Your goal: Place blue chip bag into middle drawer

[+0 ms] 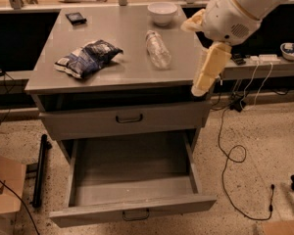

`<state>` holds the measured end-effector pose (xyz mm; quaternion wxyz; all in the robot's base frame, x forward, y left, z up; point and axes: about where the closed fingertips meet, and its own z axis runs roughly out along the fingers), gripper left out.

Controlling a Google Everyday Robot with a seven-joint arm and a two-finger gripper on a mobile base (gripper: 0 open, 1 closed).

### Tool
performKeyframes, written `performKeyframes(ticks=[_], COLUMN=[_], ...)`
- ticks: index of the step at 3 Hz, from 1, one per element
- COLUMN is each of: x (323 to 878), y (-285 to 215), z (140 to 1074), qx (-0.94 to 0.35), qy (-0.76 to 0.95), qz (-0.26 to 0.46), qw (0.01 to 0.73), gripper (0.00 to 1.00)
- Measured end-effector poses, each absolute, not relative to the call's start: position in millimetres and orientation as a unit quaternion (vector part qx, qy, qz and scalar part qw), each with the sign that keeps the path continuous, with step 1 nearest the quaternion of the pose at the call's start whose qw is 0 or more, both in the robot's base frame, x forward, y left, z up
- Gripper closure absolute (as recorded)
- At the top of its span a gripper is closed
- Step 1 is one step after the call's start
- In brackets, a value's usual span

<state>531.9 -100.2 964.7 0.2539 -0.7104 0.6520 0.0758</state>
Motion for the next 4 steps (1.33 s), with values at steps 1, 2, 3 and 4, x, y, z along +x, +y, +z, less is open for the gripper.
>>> performKeyframes(ticks=[1, 2, 3, 4], x=[534, 546, 578, 602], y=[-99, -92, -58, -33], z=[965, 963, 951, 940], qx=[-0.712, -0.718, -0.75, -0.767], qy=[0.65, 0.637, 0.586, 0.551], qz=[0.077, 0.078, 0.099, 0.12], qw=[0.256, 0.267, 0.29, 0.306], gripper=[0.0, 0.0, 0.0, 0.0])
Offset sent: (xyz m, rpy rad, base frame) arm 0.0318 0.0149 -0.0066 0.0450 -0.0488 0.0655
